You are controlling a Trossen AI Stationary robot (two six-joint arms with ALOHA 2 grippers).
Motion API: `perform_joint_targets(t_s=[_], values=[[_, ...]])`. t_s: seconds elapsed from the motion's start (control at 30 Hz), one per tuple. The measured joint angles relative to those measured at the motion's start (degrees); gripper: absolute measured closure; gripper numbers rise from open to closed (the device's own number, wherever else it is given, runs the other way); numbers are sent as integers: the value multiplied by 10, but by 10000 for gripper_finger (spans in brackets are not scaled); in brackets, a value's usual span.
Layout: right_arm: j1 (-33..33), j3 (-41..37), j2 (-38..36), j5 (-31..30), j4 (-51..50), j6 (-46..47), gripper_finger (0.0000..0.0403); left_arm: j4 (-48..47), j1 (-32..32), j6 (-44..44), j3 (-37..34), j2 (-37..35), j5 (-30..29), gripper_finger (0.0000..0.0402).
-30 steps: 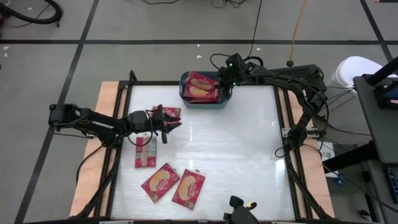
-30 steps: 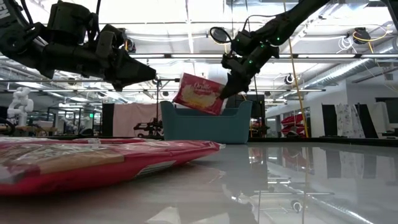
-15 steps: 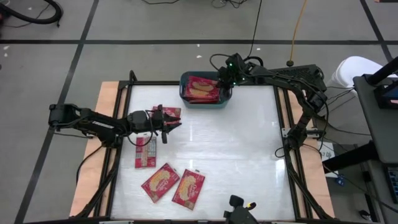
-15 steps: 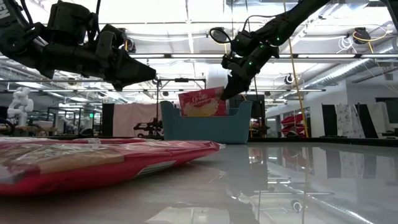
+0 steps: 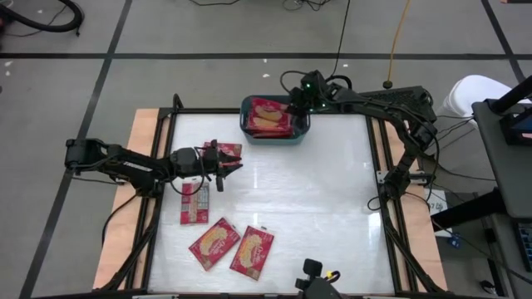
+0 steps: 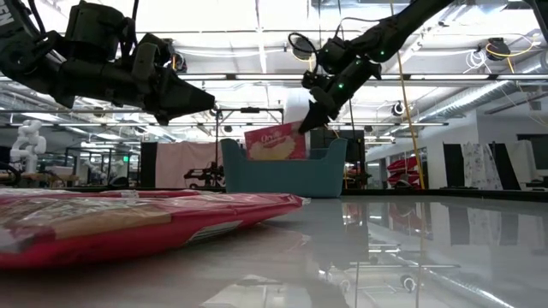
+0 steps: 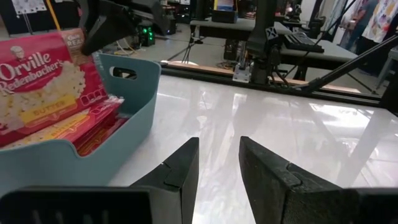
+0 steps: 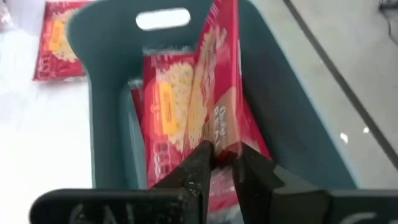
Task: Sort popcorn bags into baskets
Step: Put the red popcorn bag into the green bin
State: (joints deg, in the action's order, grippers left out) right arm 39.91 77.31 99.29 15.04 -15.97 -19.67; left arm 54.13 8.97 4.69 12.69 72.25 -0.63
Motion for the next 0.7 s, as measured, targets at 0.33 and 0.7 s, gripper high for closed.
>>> perform_joint_targets(t_s=[0.33, 0.7], values=[[-10, 0, 0, -58, 31, -15, 348, -1, 0, 0, 0, 0, 0, 284], [-10, 0, 0, -61, 100, 6, 348, -4, 0, 1, 0, 0, 0, 284]])
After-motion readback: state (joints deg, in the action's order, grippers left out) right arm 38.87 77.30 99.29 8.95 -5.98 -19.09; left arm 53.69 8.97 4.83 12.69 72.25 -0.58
